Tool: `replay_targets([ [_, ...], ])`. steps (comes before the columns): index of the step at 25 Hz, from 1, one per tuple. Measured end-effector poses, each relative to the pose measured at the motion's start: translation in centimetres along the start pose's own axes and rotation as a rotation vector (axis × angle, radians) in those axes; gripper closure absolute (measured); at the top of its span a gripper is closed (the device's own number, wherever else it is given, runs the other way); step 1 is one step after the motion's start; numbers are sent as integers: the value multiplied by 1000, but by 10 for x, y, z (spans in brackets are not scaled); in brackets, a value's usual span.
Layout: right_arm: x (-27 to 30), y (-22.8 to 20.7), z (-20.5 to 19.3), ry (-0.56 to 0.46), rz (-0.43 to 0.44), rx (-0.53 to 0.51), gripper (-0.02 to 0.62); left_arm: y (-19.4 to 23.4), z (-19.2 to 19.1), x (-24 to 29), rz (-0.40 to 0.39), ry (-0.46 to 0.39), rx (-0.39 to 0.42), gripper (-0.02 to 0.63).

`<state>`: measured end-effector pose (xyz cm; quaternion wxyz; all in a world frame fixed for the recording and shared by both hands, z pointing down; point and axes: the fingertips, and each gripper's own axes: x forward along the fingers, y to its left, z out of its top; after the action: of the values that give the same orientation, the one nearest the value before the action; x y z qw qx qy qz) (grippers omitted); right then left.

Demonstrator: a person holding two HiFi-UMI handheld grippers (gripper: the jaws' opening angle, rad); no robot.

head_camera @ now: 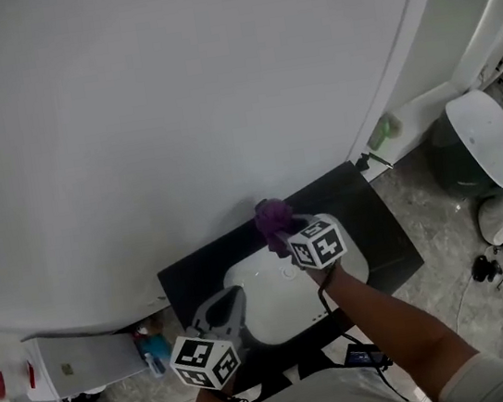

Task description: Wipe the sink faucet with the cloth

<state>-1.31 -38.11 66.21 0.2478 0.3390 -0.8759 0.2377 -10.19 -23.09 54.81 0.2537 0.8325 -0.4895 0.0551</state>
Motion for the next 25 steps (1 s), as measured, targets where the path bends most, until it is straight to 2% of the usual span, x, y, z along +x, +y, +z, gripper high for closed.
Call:
replay_targets([
  [2,-15,13,-27,34,18,-9,509,1,1,1,-2,-4,-15,598],
  [4,-23,24,-31,24,36,-38,509,-2,4,0,-4,-13,-20,598],
  [8,-3,10,33,-61,13,-95,509,-2,10,-2,25,-29,-8,598],
  [11,22,-4,50,-18,-12,-103,509,-3,6,-4,31,-17,-8,598],
  [16,-1,10,-9,-24,-18,-69,509,0,1,-8,24,-8,-24,598],
  [20,-12,34,-83,81,-18,-97,509,-1,-2,-8,9,-3,-27,598],
  [23,-1,22,-67,46,-53,-97,509,-4,-1,-8,1,5,-12,598],
  [25,14,11,-57,59,-64,-109,509,-6,0,-9,3,7,-6,598],
])
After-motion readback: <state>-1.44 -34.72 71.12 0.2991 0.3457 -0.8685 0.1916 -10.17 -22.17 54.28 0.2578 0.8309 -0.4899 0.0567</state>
